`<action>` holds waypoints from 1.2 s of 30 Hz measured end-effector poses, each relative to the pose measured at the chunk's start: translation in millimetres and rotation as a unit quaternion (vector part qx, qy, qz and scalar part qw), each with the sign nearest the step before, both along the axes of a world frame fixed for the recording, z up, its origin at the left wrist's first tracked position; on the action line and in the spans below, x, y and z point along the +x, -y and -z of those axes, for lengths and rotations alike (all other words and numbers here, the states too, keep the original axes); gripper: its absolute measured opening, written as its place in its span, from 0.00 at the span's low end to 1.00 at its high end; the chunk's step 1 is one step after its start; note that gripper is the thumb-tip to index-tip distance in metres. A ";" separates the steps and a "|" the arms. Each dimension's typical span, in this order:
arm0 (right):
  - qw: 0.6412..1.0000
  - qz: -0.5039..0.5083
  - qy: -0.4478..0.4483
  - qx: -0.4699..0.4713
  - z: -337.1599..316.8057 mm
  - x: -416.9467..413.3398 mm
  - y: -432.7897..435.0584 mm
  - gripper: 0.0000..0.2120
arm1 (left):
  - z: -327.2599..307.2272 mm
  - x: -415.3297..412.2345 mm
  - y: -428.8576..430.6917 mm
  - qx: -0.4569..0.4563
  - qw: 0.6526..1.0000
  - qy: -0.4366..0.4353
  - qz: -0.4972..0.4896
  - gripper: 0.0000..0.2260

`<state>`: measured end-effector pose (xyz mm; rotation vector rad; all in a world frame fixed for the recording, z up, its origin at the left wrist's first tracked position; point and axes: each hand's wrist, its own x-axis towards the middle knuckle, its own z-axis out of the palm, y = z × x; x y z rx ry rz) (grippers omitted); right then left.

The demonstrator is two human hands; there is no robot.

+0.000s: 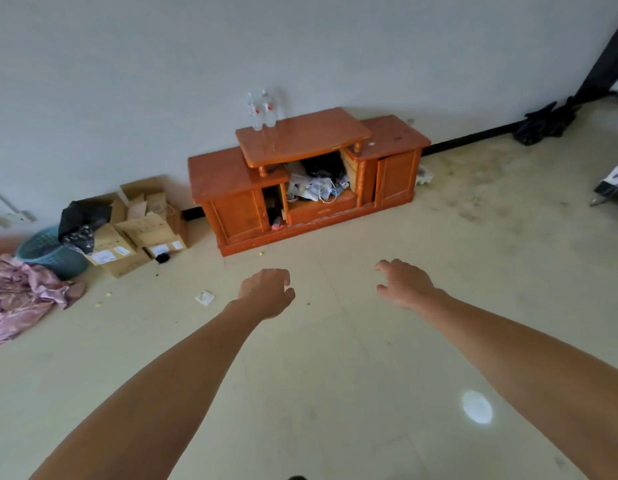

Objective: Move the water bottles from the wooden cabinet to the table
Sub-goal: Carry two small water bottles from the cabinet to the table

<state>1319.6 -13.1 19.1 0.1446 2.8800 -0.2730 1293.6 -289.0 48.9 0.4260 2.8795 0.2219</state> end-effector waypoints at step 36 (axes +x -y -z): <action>0.992 -0.126 -0.016 -0.003 18.0 -947.0 -122.6 0.23 | 20.5 -902.6 -113.3 0.008 0.990 0.034 -0.138 0.12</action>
